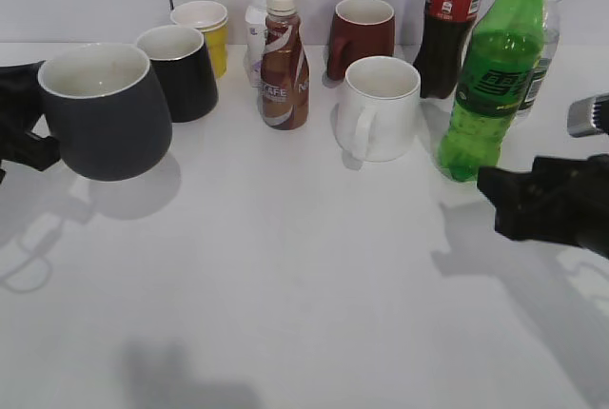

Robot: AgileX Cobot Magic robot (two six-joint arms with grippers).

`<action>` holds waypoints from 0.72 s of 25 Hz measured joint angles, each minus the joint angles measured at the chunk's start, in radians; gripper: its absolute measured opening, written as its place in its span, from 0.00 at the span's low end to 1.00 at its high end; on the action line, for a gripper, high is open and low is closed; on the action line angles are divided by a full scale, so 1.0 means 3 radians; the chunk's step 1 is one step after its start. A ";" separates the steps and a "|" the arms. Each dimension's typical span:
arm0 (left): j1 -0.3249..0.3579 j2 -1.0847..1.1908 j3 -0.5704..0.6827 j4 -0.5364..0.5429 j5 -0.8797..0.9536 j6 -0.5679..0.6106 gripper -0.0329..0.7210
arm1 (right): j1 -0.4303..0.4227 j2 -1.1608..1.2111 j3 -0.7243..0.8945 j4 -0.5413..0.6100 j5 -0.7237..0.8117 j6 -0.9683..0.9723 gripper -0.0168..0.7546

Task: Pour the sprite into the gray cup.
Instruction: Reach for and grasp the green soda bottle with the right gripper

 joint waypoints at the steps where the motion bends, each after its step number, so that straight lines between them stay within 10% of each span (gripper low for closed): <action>1: 0.0000 0.0000 0.0000 0.0000 0.0000 0.0000 0.11 | 0.0000 0.0121 0.0000 0.0024 -0.0265 -0.0036 0.66; 18: 0.0000 -0.0002 0.0000 0.0021 -0.0006 0.0000 0.11 | 0.0003 0.1004 -0.0271 0.0274 -0.1416 -0.0084 0.88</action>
